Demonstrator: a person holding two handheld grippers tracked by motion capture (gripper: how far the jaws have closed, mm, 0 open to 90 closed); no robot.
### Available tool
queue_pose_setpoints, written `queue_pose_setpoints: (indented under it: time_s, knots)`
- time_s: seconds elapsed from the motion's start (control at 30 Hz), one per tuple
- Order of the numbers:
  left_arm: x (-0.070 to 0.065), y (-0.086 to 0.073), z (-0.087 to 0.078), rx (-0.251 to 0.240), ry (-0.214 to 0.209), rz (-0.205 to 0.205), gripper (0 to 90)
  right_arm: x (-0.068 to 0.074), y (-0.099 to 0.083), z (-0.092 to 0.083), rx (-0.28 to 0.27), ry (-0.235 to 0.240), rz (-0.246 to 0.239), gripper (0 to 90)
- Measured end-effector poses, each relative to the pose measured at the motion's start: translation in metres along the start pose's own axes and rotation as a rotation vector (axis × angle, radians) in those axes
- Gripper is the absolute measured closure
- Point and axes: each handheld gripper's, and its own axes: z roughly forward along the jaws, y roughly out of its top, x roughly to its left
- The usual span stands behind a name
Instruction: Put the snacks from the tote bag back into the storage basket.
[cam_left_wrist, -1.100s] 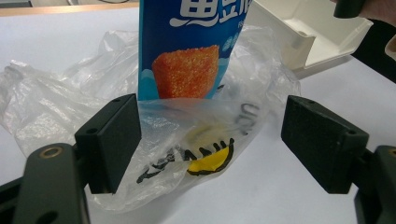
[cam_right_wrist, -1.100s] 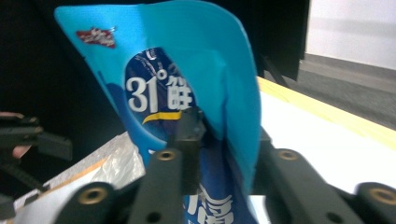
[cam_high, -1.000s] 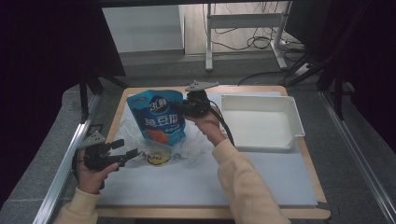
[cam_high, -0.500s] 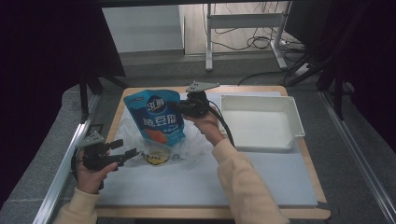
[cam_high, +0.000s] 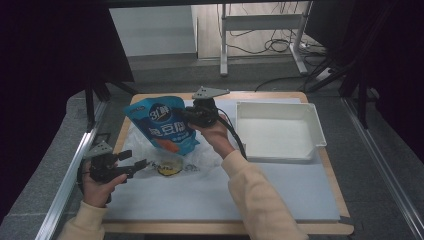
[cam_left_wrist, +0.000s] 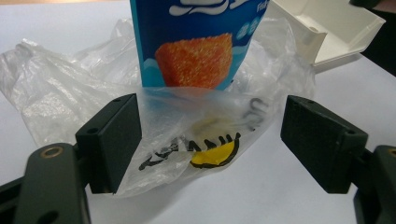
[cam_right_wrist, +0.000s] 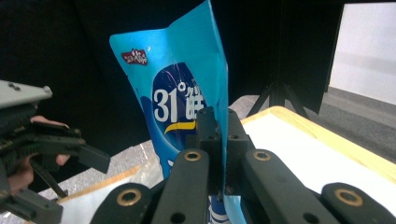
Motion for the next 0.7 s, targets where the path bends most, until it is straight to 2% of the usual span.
queue_pose_setpoints:
  time_s: [0.23, 0.43, 0.7]
  knots:
    - [0.001, -0.001, 0.001, 0.004, 0.003, 0.0, 20.9, 0.006, 0.013, -0.008, -0.05, 0.008, 0.014, 88.8]
    - [0.002, -0.001, 0.002, 0.005, 0.004, -0.002, 20.9, 0.01, 0.029, -0.022, -0.105, 0.012, 0.02, 88.9]
    - [0.002, -0.002, 0.004, 0.013, 0.006, -0.004, 20.9, 0.006, 0.043, -0.041, -0.131, 0.004, 0.018, 88.9]
